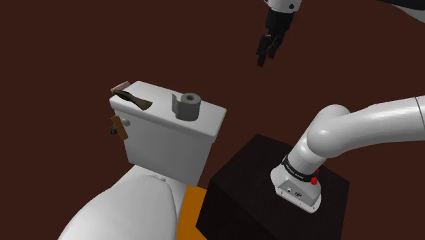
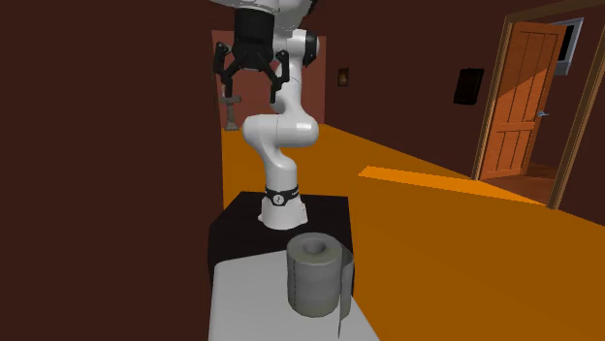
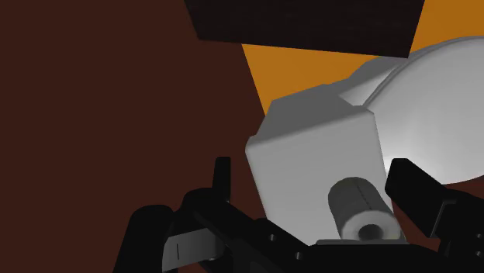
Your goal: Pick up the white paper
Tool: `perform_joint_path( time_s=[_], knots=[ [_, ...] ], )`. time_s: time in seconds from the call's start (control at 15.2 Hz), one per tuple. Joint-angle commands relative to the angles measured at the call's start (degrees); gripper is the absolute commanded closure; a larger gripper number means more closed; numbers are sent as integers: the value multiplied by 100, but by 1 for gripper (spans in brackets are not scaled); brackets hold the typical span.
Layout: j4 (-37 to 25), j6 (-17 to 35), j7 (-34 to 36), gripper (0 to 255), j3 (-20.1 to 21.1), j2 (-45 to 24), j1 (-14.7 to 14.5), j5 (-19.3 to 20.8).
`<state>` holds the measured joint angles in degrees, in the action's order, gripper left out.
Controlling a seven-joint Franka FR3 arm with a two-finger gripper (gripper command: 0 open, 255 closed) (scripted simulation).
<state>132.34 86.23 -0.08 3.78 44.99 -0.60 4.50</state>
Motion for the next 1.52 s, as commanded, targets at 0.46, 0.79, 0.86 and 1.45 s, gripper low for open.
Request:
perform_joint_path(
  time_s=[0.46,0.79,0.86,1.45],
  knots=[
    [222,1208,654,0,393,-873,-79,-368],
    [142,2037,1093,0,675,-1683,-111,-524],
    [102,2195,1180,0,731,-1859,-114,-542],
    [-616,3413,2007,0,1176,-3610,-136,-444]
  ],
)
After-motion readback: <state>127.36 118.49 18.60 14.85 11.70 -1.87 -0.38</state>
